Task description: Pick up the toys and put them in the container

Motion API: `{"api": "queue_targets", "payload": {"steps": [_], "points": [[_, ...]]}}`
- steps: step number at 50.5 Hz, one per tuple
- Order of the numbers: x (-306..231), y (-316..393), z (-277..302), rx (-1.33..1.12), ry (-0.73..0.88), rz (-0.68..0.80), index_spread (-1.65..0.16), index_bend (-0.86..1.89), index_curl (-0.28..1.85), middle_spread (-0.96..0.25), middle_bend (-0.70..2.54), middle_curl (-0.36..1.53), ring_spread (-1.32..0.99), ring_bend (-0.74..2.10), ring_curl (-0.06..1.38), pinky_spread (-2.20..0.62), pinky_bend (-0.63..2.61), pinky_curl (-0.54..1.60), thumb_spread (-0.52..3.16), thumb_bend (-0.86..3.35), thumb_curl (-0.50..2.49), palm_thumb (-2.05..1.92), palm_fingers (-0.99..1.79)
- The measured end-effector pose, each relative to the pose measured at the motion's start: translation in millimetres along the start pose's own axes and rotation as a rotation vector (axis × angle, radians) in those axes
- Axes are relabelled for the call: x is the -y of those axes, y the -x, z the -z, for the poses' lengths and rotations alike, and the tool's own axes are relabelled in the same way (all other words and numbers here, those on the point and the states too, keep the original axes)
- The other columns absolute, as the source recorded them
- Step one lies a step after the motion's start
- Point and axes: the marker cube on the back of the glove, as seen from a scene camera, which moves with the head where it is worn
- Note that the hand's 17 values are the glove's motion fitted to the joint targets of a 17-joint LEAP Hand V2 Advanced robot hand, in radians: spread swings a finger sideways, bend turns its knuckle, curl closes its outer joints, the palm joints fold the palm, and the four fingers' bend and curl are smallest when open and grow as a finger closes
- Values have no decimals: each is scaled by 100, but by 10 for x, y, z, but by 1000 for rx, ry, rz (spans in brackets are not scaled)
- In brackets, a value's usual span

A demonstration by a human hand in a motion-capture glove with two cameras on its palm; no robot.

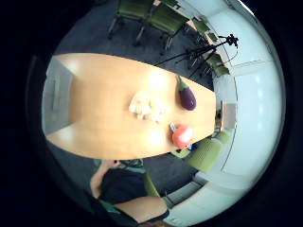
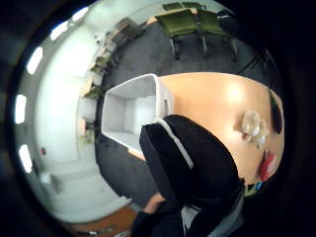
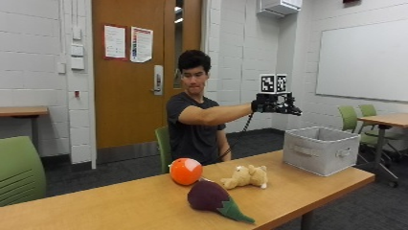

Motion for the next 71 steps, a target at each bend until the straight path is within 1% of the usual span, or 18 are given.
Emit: {"api": "queue_targets", "payload": {"steps": [5,9,19,25,31,38,45,57,71], "points": [[-15,-43,9,-14,6,13,-16,23,10,-9,24,8,-17,16,3,-5,40,13,71,-5,0,-7,16],[-41,-53,29,-15,-3,18,-19,23,14,-11,25,12,-21,17,4,-6,42,16,89,-6,1,-9,14],[-122,-158,79,-26,-23,17,-24,23,21,-14,25,18,-27,18,7,-8,43,21,111,-6,3,-10,11],[-185,-441,50,-17,-28,7,-25,22,25,-14,25,21,-29,18,9,-9,43,23,115,-7,5,-11,9],[-267,-846,-109,26,-23,3,-25,22,28,-15,24,24,-30,19,11,-9,43,25,116,-8,5,-11,8],[-332,-1225,-418,29,-4,-25,-26,22,31,-15,24,27,-31,19,13,-8,43,27,117,-7,6,-11,7],[-336,-1544,-887,40,41,-44,-26,22,34,-15,23,29,-31,18,14,-8,44,28,117,-7,7,-11,6],[-250,-1775,-1636,69,114,-79,-28,21,38,-16,23,32,-32,18,16,-7,43,30,115,-7,9,-10,7],[-255,-1925,-2216,41,202,-129,-28,20,41,-17,24,36,-33,17,18,-7,43,32,107,-8,11,-10,6]]}}
